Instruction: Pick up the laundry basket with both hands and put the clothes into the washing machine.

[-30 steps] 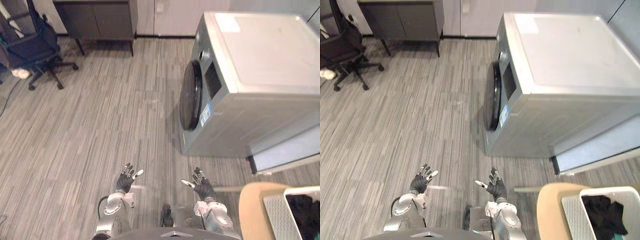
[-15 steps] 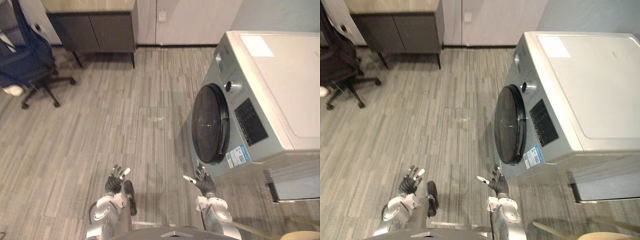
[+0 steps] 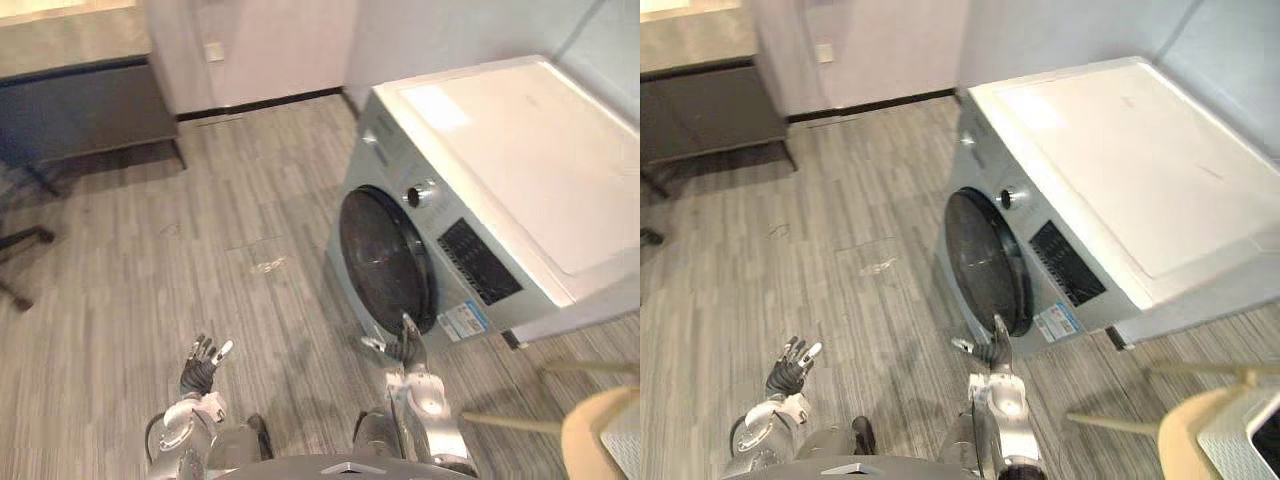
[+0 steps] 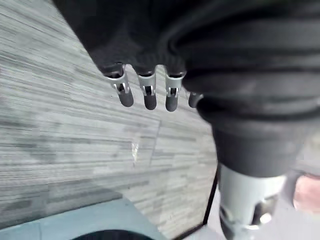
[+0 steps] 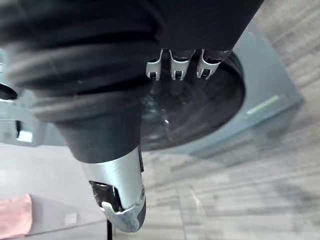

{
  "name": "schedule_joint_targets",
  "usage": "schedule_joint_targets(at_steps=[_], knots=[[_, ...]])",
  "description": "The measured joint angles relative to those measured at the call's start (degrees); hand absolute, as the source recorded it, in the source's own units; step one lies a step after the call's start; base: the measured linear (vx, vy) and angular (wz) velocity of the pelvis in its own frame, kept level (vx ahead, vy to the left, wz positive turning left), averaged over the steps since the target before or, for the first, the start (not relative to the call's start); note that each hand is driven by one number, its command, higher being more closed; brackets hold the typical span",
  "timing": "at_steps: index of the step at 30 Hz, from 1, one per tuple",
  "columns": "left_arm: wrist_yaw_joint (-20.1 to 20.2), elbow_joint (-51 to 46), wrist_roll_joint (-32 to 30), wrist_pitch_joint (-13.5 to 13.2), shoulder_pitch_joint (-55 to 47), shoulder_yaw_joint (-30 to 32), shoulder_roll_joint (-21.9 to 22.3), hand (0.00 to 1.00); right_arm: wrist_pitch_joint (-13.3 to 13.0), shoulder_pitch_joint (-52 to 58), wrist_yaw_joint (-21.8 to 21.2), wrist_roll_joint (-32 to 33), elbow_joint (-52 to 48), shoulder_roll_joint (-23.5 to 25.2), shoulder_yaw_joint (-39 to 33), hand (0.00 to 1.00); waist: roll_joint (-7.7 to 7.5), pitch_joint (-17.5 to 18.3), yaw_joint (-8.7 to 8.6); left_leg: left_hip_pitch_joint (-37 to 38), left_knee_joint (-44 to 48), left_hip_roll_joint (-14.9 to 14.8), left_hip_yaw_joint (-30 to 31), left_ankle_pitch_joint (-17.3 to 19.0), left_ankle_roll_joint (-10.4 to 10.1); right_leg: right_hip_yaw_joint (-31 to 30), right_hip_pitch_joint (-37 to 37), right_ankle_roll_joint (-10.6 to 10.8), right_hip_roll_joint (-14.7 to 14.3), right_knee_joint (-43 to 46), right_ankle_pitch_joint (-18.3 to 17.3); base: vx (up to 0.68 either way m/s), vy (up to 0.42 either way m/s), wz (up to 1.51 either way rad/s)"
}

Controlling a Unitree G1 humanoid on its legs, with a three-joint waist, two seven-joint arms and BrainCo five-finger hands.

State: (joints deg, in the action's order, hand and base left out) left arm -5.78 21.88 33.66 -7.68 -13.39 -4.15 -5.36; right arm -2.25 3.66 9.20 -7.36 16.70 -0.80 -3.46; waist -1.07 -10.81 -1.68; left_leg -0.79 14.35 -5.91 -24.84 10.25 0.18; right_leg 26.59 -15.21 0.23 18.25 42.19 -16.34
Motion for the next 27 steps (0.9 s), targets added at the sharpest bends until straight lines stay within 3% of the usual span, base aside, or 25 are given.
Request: schedule_joint_targets(at_steps=[2, 3, 4, 5, 6, 7, 9, 10, 13, 14, 16, 19, 20, 22, 24, 27], knots=[[0.0, -0.1, 0.4, 0.0, 0.2, 0.4, 0.4, 0.00, 0.0, -1.6, 0.4, -1.4, 0.0, -0.4, 0.0, 0.00, -0.04, 0.0, 0.24, 1.1, 0.5, -0.8, -2.8, 0.1, -0.2, 5.7, 0.2, -0.3, -2.5, -10.8, 2.0, 0.19, -0.051, -0.80], [0.1, -0.1, 1.1, 0.0, -0.3, 0.8, 0.7, 0.00, -0.1, -1.5, 1.1, -2.1, -0.1, -0.4, 0.0, 0.00, -1.31, 0.6, 0.26, 2.1, 1.9, -0.6, -3.9, 1.0, -1.3, 6.2, 1.5, -2.1, -4.7, -19.3, 9.6, 0.20, -0.092, -0.63], [0.1, 1.1, 1.2, 0.1, -0.1, 1.2, 1.8, 0.00, 0.0, -1.7, 1.4, -2.1, 0.1, -1.5, 0.0, 0.00, 0.81, 0.5, -0.19, 2.4, 3.7, -2.3, -3.3, 2.5, -2.2, 5.3, 2.6, -2.6, -6.7, -19.8, 10.9, 0.25, -0.105, -0.59], [0.2, 1.4, 1.2, 0.1, -0.5, 1.2, 3.2, 0.00, 0.0, -0.9, 1.6, -2.1, 0.0, -2.4, -0.2, 0.00, 2.20, 0.9, -0.06, 2.2, 6.3, -4.2, -3.2, 2.7, -2.5, 4.4, 3.9, -2.6, -8.9, -22.1, 10.8, 0.21, -0.092, -0.41], [0.3, 1.4, 1.2, 0.1, -0.7, 1.2, 3.7, 0.00, 0.0, -0.6, 1.7, -2.1, 0.0, -2.6, -0.1, 0.00, 2.51, 0.9, 0.07, 1.7, 8.4, -5.2, -3.2, 2.7, -2.5, 4.0, 4.5, -2.6, -9.7, -23.0, 10.7, 0.20, -0.133, -0.49], [1.2, 1.6, 1.2, 0.2, -0.6, 1.2, 4.3, 0.00, 0.1, 0.4, 1.7, -2.0, 0.0, -2.7, -0.1, 0.00, 3.15, 0.6, -0.10, -0.4, 16.7, -8.7, -2.0, 2.6, -2.3, 3.7, 6.9, -3.0, -12.1, -25.1, 9.9, 0.15, -0.138, -0.28], [2.4, 1.7, 1.8, 0.2, -1.0, 1.2, 4.4, 0.00, 0.2, 1.2, 1.7, -2.0, -0.1, -2.8, 0.1, 0.00, 3.32, 0.3, 0.44, -4.5, 29.3, -12.7, 1.9, 0.6, -0.1, 1.8, 10.1, -4.4, -15.0, -27.1, 8.8, 0.13, -0.115, -0.60], [3.3, 1.8, 2.5, 0.2, -1.2, 0.5, 4.4, 0.00, 0.3, 2.4, 1.4, -2.1, -0.1, -3.1, 1.7, 0.00, 3.23, 0.3, 1.71, -7.4, 35.0, -12.6, 6.8, 1.7, -0.9, -0.4, 11.3, -4.6, -15.8, -27.5, 8.1, 0.15, -0.065, -0.81], [3.6, 1.8, 3.6, -0.1, -1.9, -0.5, 4.4, 0.00, 0.3, 2.4, 1.5, -2.1, -0.3, -2.8, 3.3, 0.00, 2.92, 0.1, 1.91, -10.7, 32.4, -10.0, 12.1, 4.0, -1.9, -3.9, 11.8, -4.4, -15.8, -28.3, 8.3, 0.15, 0.006, -0.77], [3.5, 1.8, 4.2, -0.3, -2.2, -0.7, 4.5, 0.00, 0.3, 2.2, 1.5, -3.2, -0.3, -2.4, 4.2, 0.00, 2.48, -0.2, 1.95, -11.1, 25.8, -8.4, 15.5, 4.6, -2.7, -6.1, 12.2, -3.7, -15.8, -29.6, 9.1, 0.14, 0.085, -1.00], [3.3, 1.7, 4.8, -0.5, -3.7, -0.7, 4.9, 0.00, 0.3, 2.1, 2.3, -4.5, -0.6, -1.9, 5.5, 0.00, 3.16, 0.4, 1.92, -10.2, 13.6, -7.7, 19.7, 4.2, -3.3, -9.1, 12.0, -1.9, -16.3, -31.6, 10.8, 0.14, 0.125, -1.05], [3.1, 4.8, 5.6, -1.4, -3.7, -1.2, 6.2, 0.00, 0.3, 2.2, 4.0, -6.6, -0.6, -2.3, 6.1, 0.00, 6.42, 2.2, 1.23, -8.0, 0.6, -8.0, 20.2, -3.9, -4.8, -13.4, 11.2, 1.5, -16.7, -32.3, 11.9, 0.19, 0.273, -0.75], [2.8, 6.5, 5.6, -1.4, -2.7, -1.7, 6.0, 0.00, 0.4, 2.3, 4.2, -6.6, -0.5, -1.7, 6.2, 0.00, 6.43, 2.4, 0.89, -7.0, -0.6, -7.5, 19.6, -5.3, -8.6, -14.4, 11.3, 2.6, -16.0, -31.9, 11.9, 0.22, 0.351, -0.43], [2.4, 8.1, 4.9, -1.4, -0.6, -3.9, 3.5, 0.00, 0.9, 3.0, 4.7, -6.6, -1.1, 0.8, 8.9, 0.00, 3.30, 2.6, 0.62, -4.8, -3.5, -3.5, 15.8, -5.6, -6.8, -16.8, 11.2, 5.4, -12.1, -33.6, 13.0, 0.18, 0.348, -0.39], [2.4, 8.1, 3.6, -1.4, -0.3, -5.3, 1.5, 0.00, 1.0, 2.8, 4.6, -6.6, -1.3, 2.1, 11.5, 0.00, 1.86, 3.3, 0.72, -3.7, -5.4, -1.1, 13.4, -6.0, -6.1, -18.4, 11.4, 6.9, -10.0, -35.8, 14.3, 0.09, 0.242, -0.36], [2.3, 8.0, 3.2, -1.5, -0.3, -5.4, 0.8, 0.00, 1.0, 1.7, 5.5, -6.7, -1.6, 2.0, 12.7, 0.00, 1.46, 3.6, 1.21, -1.9, -6.7, 1.3, 10.6, -5.9, -5.2, -19.8, 12.8, 8.2, -8.1, -39.2, 16.3, 0.05, 0.163, -0.29]])
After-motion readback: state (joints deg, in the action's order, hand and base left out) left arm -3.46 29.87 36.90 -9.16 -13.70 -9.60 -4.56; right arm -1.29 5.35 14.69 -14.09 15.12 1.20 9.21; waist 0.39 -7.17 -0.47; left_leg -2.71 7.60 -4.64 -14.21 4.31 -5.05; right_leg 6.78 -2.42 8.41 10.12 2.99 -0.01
